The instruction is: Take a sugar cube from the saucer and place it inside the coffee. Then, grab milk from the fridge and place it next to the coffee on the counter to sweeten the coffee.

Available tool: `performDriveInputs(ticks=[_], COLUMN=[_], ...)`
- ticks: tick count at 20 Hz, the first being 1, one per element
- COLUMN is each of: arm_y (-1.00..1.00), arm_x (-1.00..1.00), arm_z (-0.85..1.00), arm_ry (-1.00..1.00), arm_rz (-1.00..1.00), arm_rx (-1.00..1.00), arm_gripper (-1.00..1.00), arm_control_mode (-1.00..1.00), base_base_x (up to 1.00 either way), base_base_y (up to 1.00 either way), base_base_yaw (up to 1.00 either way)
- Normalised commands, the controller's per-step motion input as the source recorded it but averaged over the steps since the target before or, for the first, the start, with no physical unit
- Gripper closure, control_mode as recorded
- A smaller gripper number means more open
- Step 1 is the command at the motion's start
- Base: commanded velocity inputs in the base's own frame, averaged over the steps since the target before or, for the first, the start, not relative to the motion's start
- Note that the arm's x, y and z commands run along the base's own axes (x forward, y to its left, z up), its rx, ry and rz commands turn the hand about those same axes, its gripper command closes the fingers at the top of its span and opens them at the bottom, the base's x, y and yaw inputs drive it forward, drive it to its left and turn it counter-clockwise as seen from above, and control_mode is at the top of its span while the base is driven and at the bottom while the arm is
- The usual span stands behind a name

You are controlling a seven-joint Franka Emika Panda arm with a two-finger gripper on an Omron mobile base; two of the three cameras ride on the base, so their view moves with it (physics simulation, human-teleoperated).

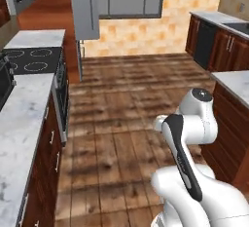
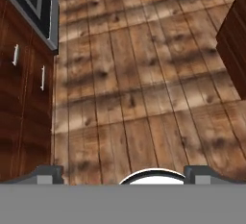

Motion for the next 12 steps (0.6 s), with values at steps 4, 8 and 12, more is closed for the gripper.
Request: performDriveInputs(ticks=[4,8,12], arm_y=[0.0,0.0,0.0], arm_x=[0.0,0.0,0.0], arm_z=[0.0,0.0,0.0], arm_ry=[0.0,0.0,0.0], arm_rz=[0.0,0.0,0.0], arm_rx=[0.0,0.0,0.0], arm_gripper=[-1.0,-1.0,-1.0], arm_control_mode=[1.0,1.0,1.0], base_base_x=[1.0,1.0,1.0], base_base_y=[-0.03,-0.21,-0.21], base_base_yaw=[0.18,0.02,-0.01])
